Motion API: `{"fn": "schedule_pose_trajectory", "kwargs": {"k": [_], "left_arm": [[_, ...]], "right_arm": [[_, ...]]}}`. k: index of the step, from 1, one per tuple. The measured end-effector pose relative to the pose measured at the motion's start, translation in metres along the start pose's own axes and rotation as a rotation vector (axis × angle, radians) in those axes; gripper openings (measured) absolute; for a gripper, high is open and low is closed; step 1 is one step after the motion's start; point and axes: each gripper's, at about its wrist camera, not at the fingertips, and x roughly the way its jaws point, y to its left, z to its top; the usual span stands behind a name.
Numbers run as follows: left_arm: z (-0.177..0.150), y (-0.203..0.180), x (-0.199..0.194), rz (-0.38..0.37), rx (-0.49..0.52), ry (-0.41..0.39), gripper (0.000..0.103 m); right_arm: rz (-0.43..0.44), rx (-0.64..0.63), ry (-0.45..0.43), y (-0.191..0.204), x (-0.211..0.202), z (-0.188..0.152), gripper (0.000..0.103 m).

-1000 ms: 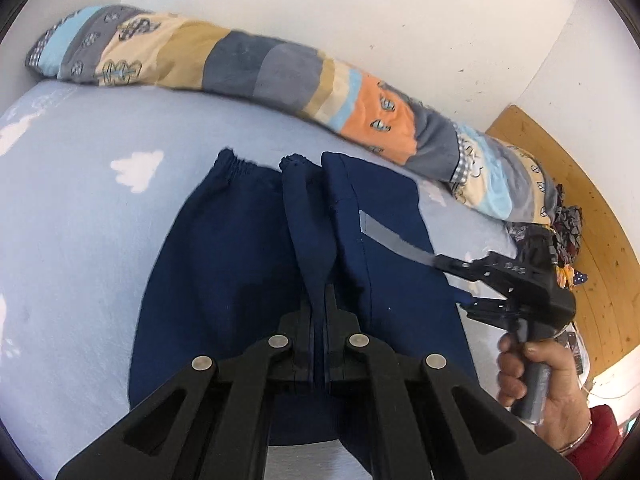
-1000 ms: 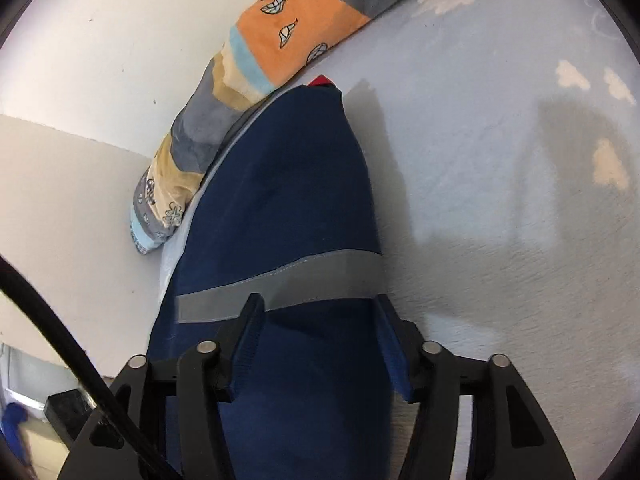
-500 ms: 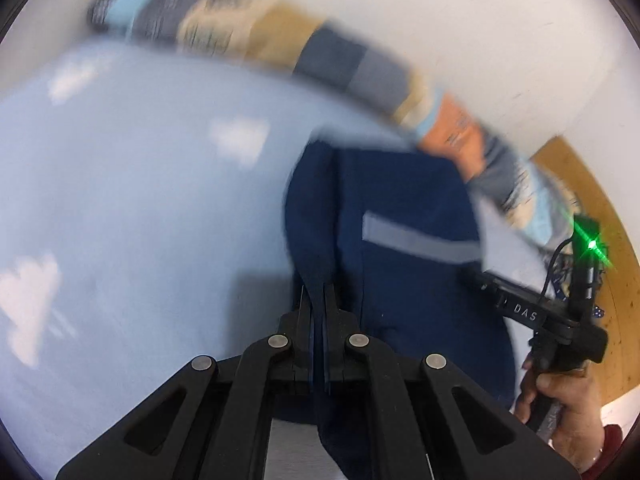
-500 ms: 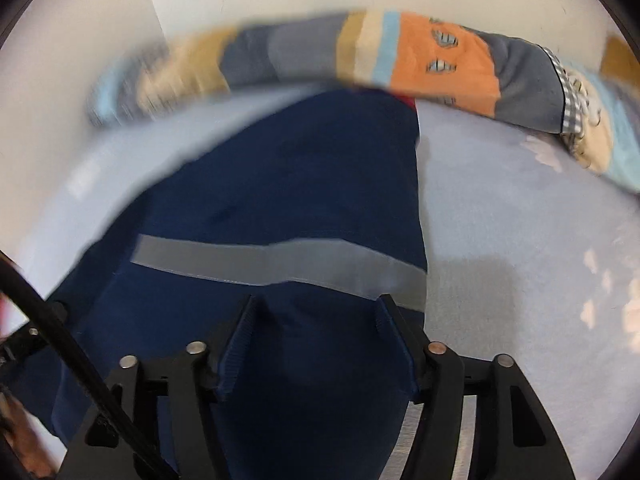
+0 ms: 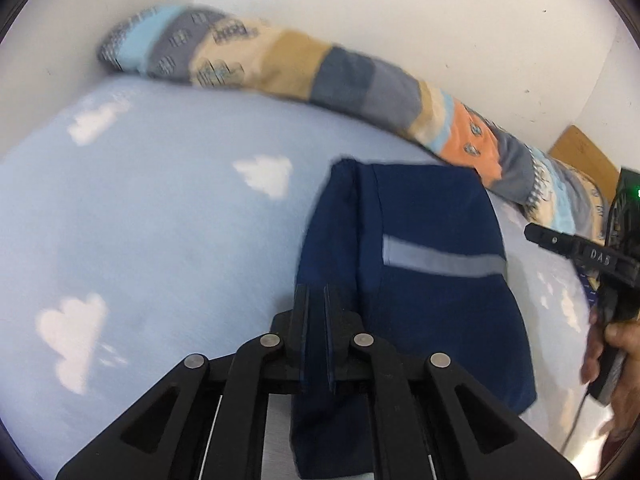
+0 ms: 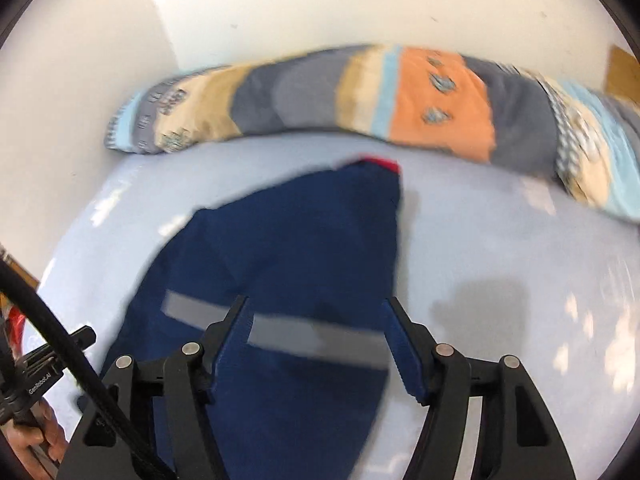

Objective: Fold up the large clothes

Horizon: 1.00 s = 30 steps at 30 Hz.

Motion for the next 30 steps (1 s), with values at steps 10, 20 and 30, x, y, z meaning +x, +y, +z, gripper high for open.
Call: {"fn": "schedule_pose_trajectory", "kwargs": {"k": [10,20,30], "left_arm": [[0.020,-0.028,-0.012,-0.155,0.003,0.050,0.009],[0.005,-0.054,0.027,-0.108,0.084,0.164,0.023],[-0.021,-0.063,0.044,-0.095,0.145,0.202,0.031]], "right_arm": [[-0.076,-0.182,0.107,0.017,0.109,0.034,0.014],[0.021,-0.096,0.095,-0.017,0.074,0.017,0.017],[0.011,-0.376,0.107,0.034,0.007,-0.129,0.027]]}}
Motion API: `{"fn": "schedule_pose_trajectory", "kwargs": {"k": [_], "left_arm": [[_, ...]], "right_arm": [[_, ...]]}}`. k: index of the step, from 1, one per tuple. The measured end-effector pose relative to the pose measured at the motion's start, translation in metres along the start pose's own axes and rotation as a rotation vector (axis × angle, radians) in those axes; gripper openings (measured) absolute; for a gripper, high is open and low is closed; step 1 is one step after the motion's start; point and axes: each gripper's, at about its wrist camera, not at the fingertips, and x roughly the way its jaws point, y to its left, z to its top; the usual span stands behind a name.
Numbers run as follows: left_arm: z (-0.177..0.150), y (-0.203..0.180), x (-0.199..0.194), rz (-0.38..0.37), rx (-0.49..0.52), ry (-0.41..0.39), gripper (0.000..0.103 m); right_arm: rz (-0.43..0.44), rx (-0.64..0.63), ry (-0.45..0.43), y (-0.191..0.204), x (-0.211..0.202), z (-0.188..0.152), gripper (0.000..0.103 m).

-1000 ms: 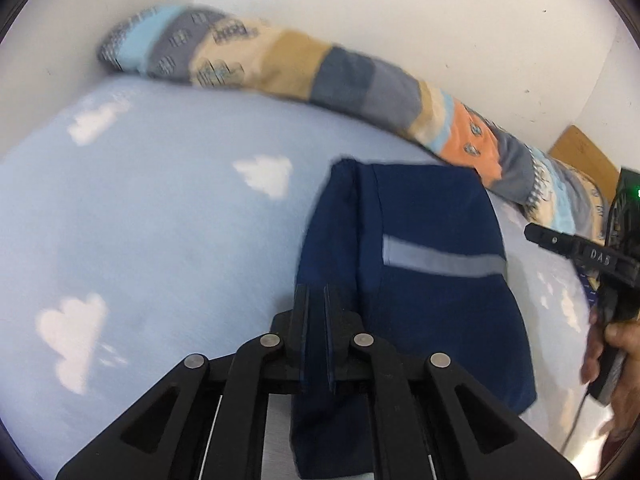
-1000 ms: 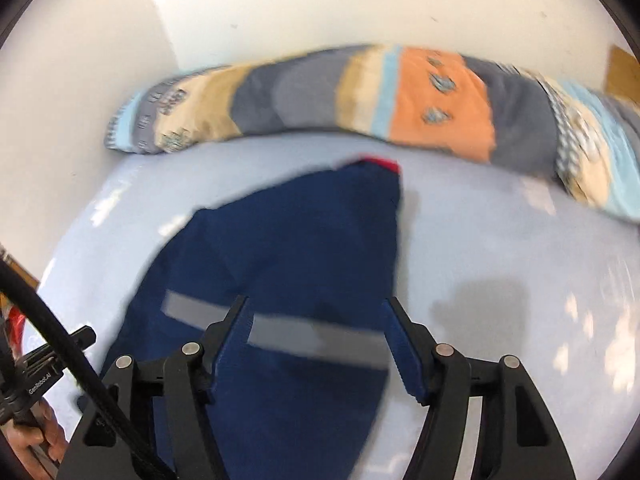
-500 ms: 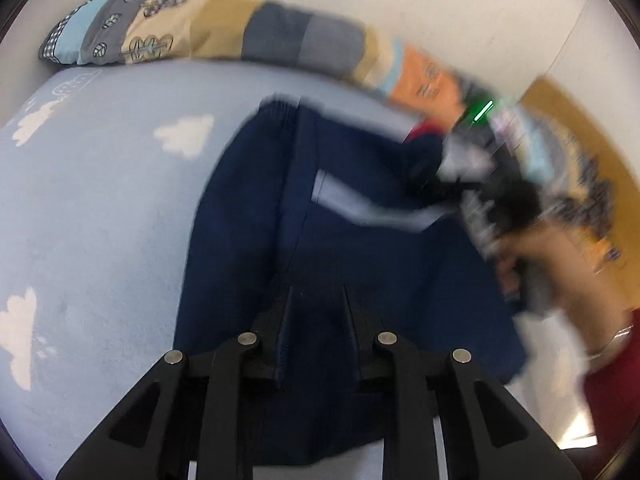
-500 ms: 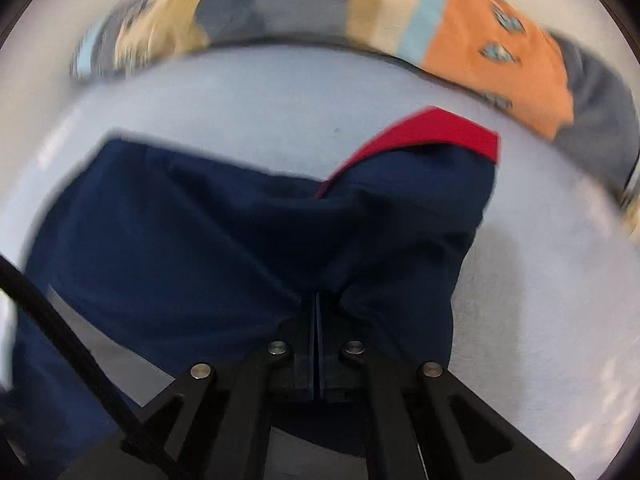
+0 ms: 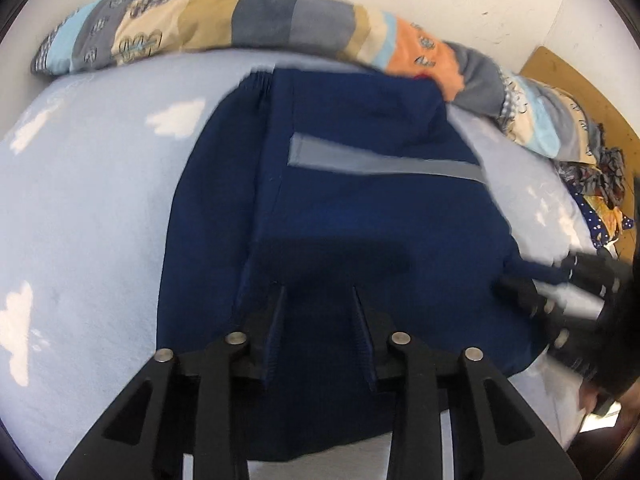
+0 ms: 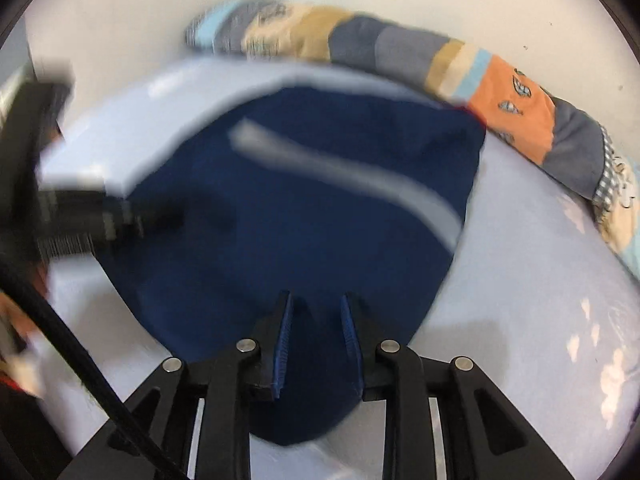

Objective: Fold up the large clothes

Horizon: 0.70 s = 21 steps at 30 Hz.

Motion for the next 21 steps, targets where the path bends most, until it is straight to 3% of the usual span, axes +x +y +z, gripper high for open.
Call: {"fn": "schedule_pose_trajectory", "kwargs": {"k": [2,4,6,7,10,14,17,21], "left_arm": [[-0.001,-0.005,0.000,0.023,0.028,-0.007,0.031],[-0.001,-0.010,-0.007,0.028,0.033,-0.016,0.031],[0.002,-0.012,-0.017,-0.013,0.020,-0.032,0.032],[0.003,-0.014,-0.023,-0.022,0.021,-0.052,0.033],[0.007,-0.018,-0.027,0.006,0.039,-0.086,0.036],[0.004,-0.024,-0.012,0.034,0.053,-0.054,0.040],[0.000,-0.028,0.003,0.080,0.099,-0.032,0.042],[0.003,-0.032,0.009,0.108,0.097,-0.076,0.052]], "right_arm": [[0.009,0.032,0.028,-0.004,0.013,-0.004,0.027],[0.033,0.070,0.100,-0.012,0.011,0.016,0.026],[0.086,0.106,0.048,-0.023,-0.006,0.035,0.026],[0.063,0.118,-0.016,-0.034,-0.021,0.053,0.027],[-0.014,0.157,-0.070,-0.063,-0.022,0.099,0.032],[-0.055,0.249,-0.085,-0.100,0.018,0.144,0.034],[-0.047,0.329,-0.033,-0.119,0.064,0.163,0.034],[-0.063,0.349,0.143,-0.131,0.133,0.153,0.035]]}}
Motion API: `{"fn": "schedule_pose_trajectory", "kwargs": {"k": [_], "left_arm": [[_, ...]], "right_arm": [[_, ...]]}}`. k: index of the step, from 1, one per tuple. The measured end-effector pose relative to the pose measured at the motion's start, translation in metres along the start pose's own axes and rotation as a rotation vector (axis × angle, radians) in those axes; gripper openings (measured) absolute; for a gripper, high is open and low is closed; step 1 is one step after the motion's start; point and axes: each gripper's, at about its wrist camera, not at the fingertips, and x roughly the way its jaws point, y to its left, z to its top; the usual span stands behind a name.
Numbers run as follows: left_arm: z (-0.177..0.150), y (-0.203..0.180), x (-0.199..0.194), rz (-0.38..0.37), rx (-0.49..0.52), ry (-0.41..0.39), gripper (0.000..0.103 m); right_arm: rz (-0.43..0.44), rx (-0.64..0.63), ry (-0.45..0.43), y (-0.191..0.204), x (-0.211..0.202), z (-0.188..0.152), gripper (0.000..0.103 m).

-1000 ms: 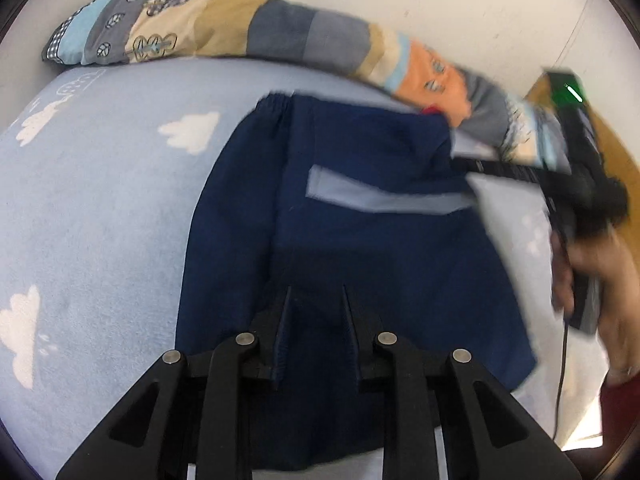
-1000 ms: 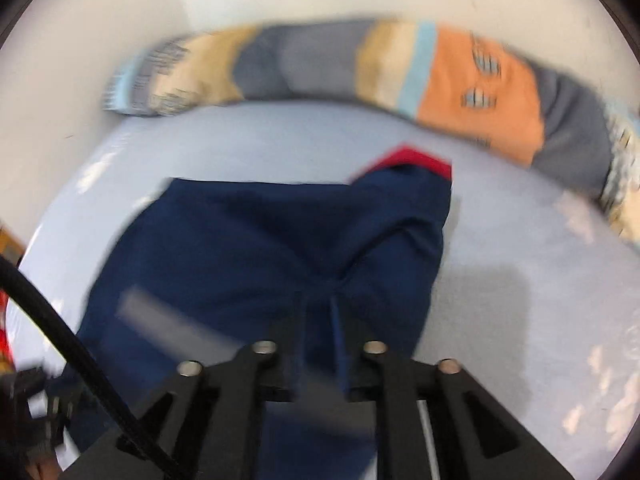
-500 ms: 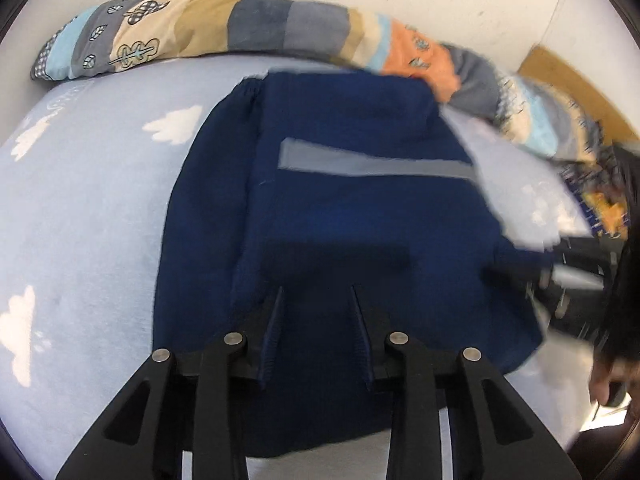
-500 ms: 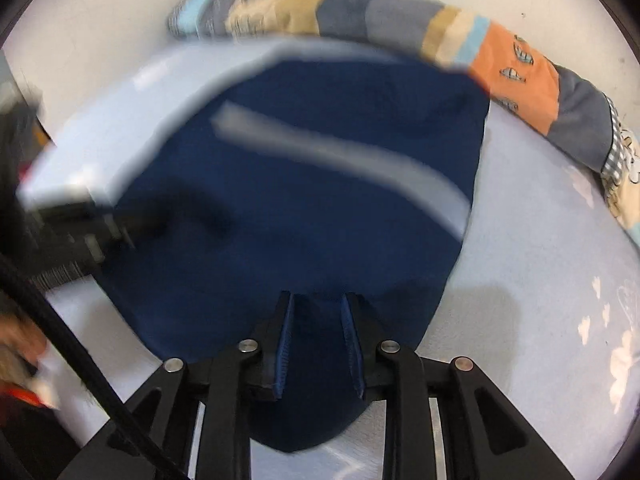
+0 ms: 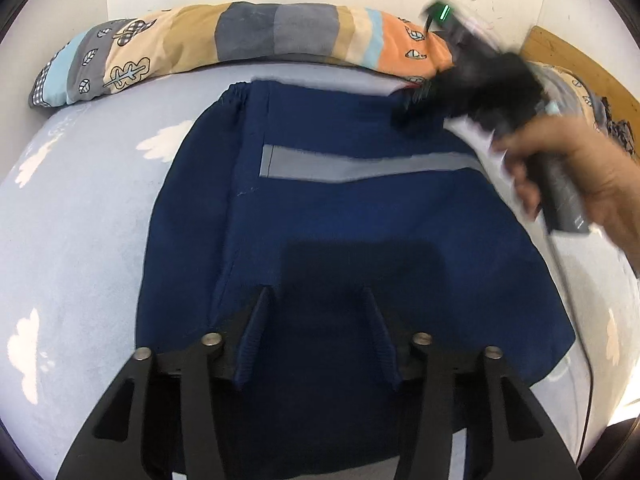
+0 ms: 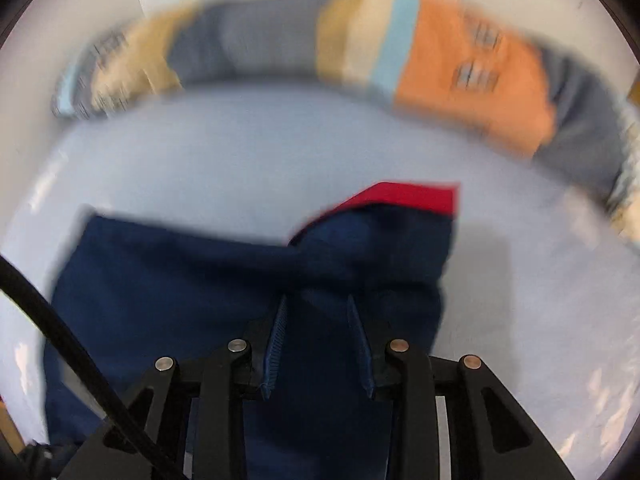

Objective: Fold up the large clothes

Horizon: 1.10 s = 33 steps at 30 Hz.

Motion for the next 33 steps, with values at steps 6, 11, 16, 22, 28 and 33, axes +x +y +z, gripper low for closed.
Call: {"fn": "schedule_pose_trajectory", "kwargs": {"k": [6,11,16,22,28,33], "left_arm": [[0.003,-0.005,-0.015,0.010,-0.006,-0.039,0.055],[-0.008,-0.008,-0.029,0.029,-0.001,-0.045,0.058],[-0.022,-0.017,-0.019,0.079,0.018,-0.023,0.058],[-0.039,-0.040,-0.045,0.116,-0.032,-0.064,0.058],[-0.062,-0.068,-0.105,0.181,-0.064,-0.182,0.062],[-0.094,-0.092,-0.156,0.331,-0.001,-0.319,0.079]], "right_arm": [[0.097,-0.024,-0.111,0.014,-0.069,-0.020,0.048],[0.108,-0.078,-0.161,0.037,-0.146,-0.118,0.056],[0.071,-0.094,-0.046,0.051,-0.117,-0.196,0.064],[0.135,-0.040,-0.051,0.034,-0.133,-0.212,0.076],[0.098,-0.124,-0.248,0.039,-0.238,-0.256,0.077],[0.077,-0.126,-0.385,0.040,-0.278,-0.305,0.080]]}}
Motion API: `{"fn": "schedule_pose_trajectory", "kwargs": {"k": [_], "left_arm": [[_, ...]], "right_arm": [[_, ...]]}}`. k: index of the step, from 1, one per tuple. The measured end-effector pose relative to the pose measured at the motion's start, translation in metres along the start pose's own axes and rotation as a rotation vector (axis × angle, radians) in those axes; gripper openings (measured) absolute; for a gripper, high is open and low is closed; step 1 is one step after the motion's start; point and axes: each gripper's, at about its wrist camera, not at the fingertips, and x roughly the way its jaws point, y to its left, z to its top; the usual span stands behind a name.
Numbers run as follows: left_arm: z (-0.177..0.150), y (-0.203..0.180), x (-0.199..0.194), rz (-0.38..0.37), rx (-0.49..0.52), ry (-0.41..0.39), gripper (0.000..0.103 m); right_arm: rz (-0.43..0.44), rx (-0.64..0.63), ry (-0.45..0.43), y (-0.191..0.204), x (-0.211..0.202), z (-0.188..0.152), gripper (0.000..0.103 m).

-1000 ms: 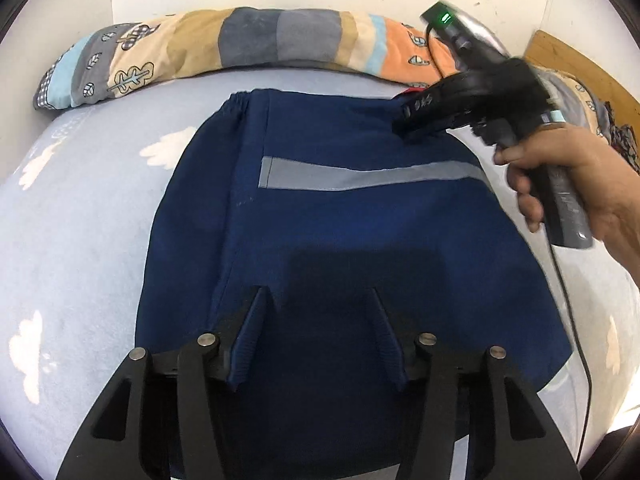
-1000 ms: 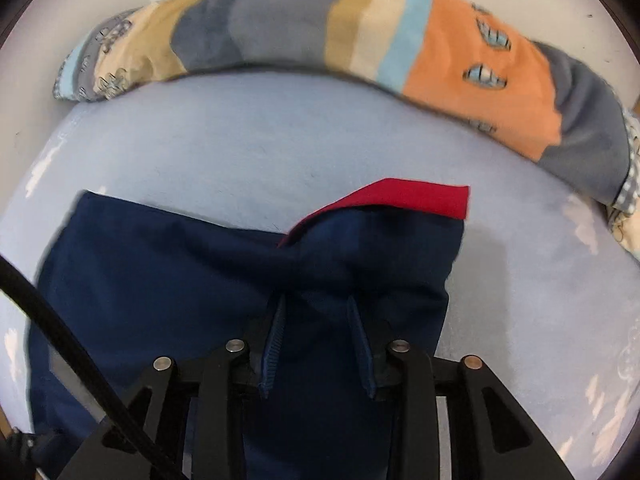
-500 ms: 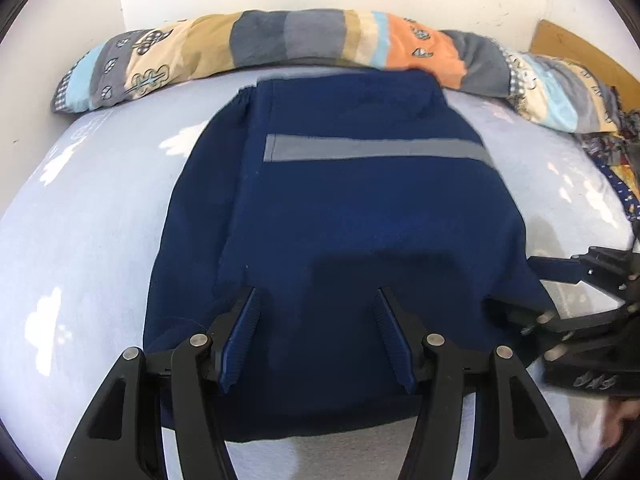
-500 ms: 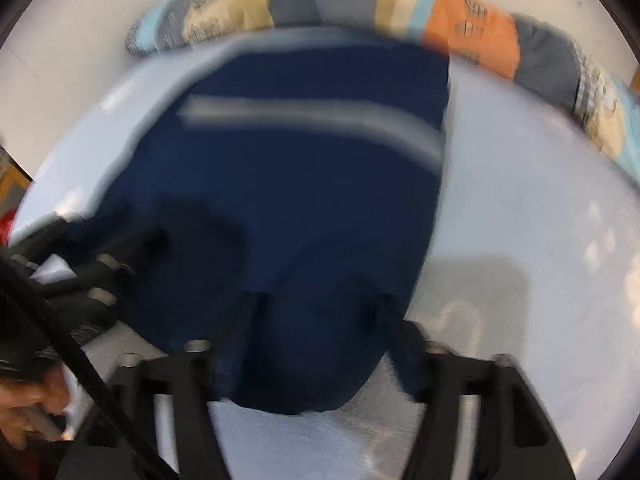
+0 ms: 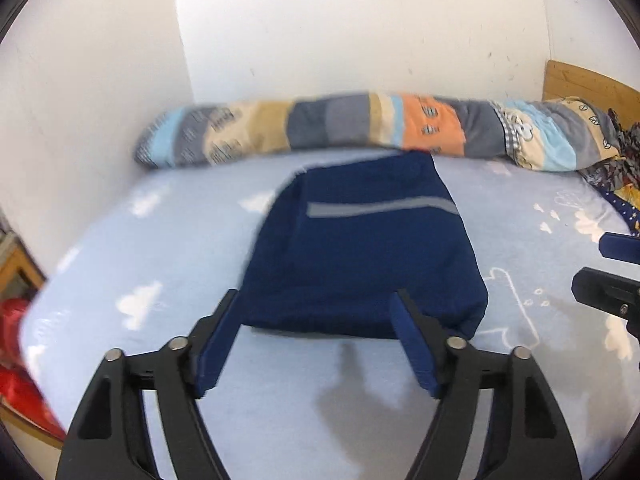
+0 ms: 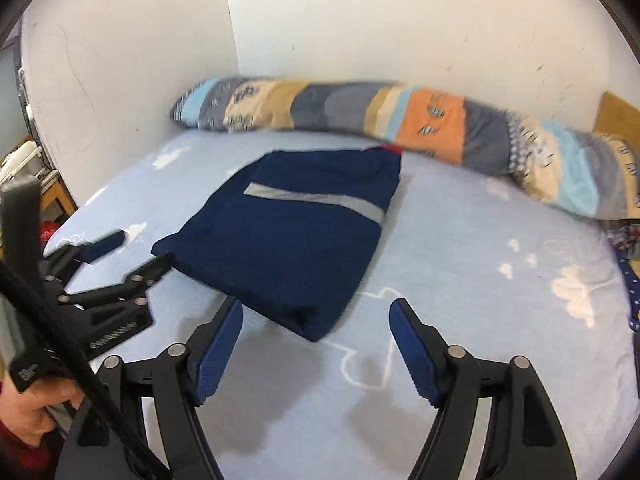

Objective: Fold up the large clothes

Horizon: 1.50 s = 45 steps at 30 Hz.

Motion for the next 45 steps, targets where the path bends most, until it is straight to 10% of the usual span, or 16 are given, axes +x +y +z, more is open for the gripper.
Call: {"fn": "schedule_pose_trajectory", "kwargs": {"k": [31,38,45], "left_arm": [[-0.029,0.011,-0.013,0.070,-0.053,-0.017,0.087],[0.004,0.076,0.047,-0.228,-0.253,0.205,0.097],[0.018,0.152,0.166,-0.361,-0.427,0.368,0.097]], "right_arm": [[0.063,-0.087,0.043,0.044,0.029,-0.042,0.083],[0.214,0.055,0.062,0.003,0.045,-0.013,0.094],[0.325,0.374,0.126,-0.084,0.121,0.022,0.094]]}}
